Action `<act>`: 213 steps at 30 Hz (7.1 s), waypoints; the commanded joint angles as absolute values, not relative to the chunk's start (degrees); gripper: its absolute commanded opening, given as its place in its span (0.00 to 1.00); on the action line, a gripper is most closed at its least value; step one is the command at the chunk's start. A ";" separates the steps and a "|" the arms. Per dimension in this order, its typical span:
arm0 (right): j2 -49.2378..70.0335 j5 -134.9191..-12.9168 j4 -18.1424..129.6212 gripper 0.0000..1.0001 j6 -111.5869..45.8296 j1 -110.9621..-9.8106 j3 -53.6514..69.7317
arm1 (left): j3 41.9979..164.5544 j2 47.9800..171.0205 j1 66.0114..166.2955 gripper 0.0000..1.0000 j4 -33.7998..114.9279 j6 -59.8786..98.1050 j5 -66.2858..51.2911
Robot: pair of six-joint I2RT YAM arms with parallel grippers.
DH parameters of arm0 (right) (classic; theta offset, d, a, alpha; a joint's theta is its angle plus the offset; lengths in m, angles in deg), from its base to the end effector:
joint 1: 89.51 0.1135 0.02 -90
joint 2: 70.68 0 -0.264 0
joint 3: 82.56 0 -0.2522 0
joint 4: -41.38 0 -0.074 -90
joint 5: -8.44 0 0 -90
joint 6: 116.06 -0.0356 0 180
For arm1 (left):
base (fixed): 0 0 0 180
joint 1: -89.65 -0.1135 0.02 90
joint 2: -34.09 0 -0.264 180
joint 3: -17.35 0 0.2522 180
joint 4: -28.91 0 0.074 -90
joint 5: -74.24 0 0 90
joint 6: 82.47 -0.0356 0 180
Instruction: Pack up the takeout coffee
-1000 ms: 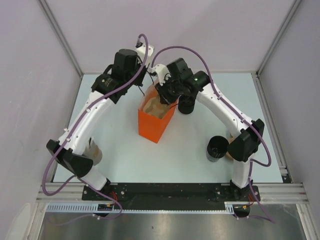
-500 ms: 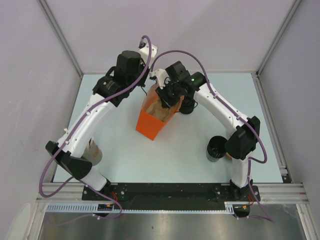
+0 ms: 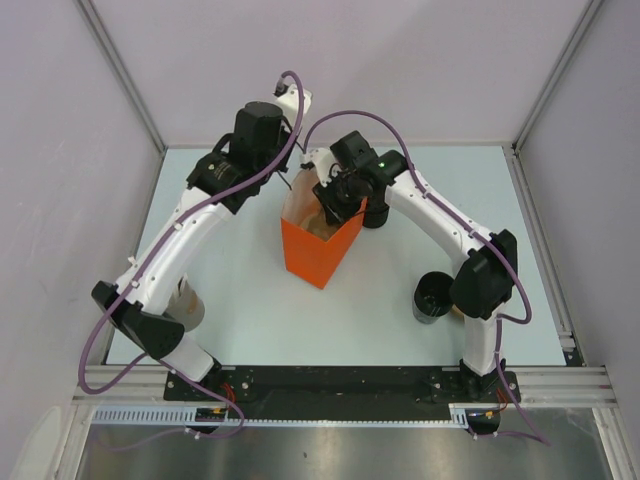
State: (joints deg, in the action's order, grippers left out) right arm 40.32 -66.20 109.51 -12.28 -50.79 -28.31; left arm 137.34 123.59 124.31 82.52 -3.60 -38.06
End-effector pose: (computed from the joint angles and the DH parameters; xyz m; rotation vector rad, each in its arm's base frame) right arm 0.3242 0.2720 0.3372 -1.2188 2.2165 0.5133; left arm 0.2819 -0.1785 0.4635 0.5189 1.8737 0.1124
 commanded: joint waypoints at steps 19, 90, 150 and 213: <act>41.11 -66.88 112.62 0.27 -9.72 -49.44 -27.69 | 140.27 124.36 126.83 0.01 77.83 -5.21 -46.08; 25.39 -52.56 116.93 0.89 3.29 -48.47 -27.15 | 130.69 119.61 124.20 0.02 72.73 -9.87 -50.91; 20.10 -55.00 90.13 0.92 8.39 -55.07 -20.74 | 126.56 111.35 114.79 0.73 71.85 -14.26 -41.86; 26.97 -57.99 97.16 0.00 9.36 -47.68 -37.00 | 131.47 116.71 99.41 0.00 74.57 -10.66 -7.85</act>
State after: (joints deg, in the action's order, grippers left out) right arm 31.68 -54.51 98.15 11.37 -48.52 -33.60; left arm 126.09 118.43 99.74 74.92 -12.28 -12.10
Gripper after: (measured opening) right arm 0.020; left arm 0.009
